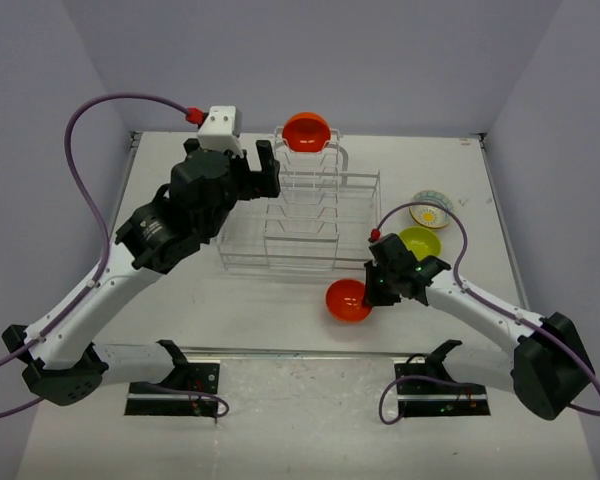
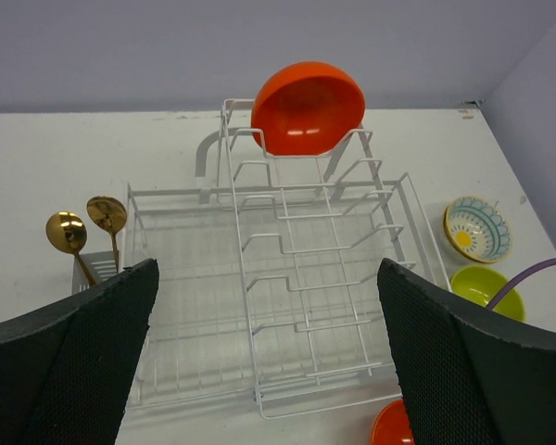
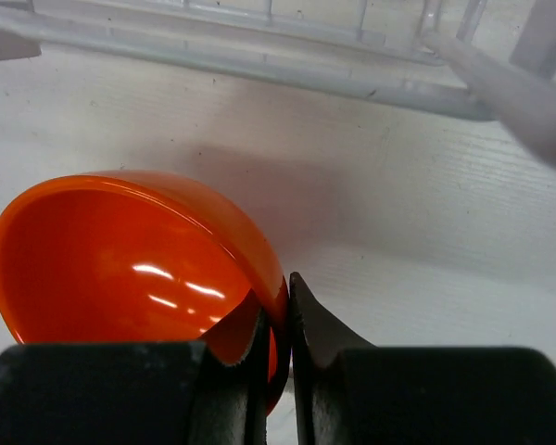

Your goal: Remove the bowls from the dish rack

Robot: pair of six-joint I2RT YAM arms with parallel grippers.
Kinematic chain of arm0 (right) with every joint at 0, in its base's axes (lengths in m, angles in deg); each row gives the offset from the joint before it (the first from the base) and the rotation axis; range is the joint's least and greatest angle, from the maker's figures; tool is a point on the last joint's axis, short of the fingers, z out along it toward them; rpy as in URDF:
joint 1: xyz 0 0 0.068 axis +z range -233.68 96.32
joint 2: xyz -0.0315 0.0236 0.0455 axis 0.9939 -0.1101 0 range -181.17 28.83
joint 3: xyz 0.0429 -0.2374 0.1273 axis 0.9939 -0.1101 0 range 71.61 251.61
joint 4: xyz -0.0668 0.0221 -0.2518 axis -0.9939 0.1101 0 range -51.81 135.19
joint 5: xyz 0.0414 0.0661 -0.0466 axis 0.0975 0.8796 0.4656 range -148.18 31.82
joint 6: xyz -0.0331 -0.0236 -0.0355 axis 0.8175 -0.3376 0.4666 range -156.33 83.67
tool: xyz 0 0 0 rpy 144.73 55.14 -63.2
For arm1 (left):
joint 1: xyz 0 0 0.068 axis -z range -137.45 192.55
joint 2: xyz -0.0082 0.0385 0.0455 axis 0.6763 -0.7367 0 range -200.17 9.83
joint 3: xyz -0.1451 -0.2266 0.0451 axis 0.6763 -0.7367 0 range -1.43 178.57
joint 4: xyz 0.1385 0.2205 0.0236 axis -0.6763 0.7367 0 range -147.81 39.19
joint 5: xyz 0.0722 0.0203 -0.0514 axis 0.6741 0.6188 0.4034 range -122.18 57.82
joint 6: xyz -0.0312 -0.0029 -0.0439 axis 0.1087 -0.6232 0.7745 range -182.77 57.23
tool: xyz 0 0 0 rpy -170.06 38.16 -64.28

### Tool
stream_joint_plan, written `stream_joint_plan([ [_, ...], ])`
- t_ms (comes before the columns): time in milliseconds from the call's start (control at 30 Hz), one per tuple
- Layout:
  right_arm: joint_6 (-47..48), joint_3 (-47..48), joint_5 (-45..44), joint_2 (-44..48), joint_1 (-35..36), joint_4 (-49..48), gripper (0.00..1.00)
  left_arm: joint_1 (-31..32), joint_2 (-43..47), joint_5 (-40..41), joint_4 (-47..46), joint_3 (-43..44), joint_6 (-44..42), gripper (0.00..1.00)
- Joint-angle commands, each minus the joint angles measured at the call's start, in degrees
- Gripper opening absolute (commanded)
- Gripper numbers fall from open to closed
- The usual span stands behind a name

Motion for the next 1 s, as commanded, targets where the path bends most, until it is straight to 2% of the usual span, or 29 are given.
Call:
stream_joint_plan([
  [0, -2.1, -0.8, 0.6, -0.5, 0.5, -4.2, 0.01, -0.6, -0.1, -0.8, -3.1, 1.8, -2.3, 1.0],
  [100, -2.8, -1.6, 0.2, -0.2, 1.2, -4.7, 0.05, -1.2, -0.4, -0.7, -4.4, 1.4, -2.2, 1.0],
  [233, -4.7, -2.6, -2.2, 1.9, 4.2, -4.0, 0.0, -1.7, -1.1, -0.3, -4.4, 2.3, -1.8, 1.0],
  [400, -9.6, -5.6, -5.7, 15.4, 8.5, -2.7, 0.0, -1.8, -0.3, -0.3, -4.7, 2.2, -1.4, 1.0],
  [500, -10.1, -5.5, -6.7, 20.0, 8.9, -0.4, 0.0, -1.8, -0.1, -1.0, -5.0, 1.8, -0.9, 1.0],
  [633, -9.2, -4.4, -4.0, 16.0, 9.2, 2.6, 0.0, -1.9, 0.2, -1.7, -5.1, 1.1, -0.2, 1.0],
  [700, -9.3, -6.2, -1.8, 14.5, 9.4, 0.3, 0.0, -1.9, 0.5, -1.8, -5.2, 1.0, 0.0, 1.0],
  [967, -11.5, -8.4, -3.2, 7.8, 10.1, -3.9, 0.0, -1.9, 1.0, -2.3, -4.4, 0.8, -0.3, 1.0],
])
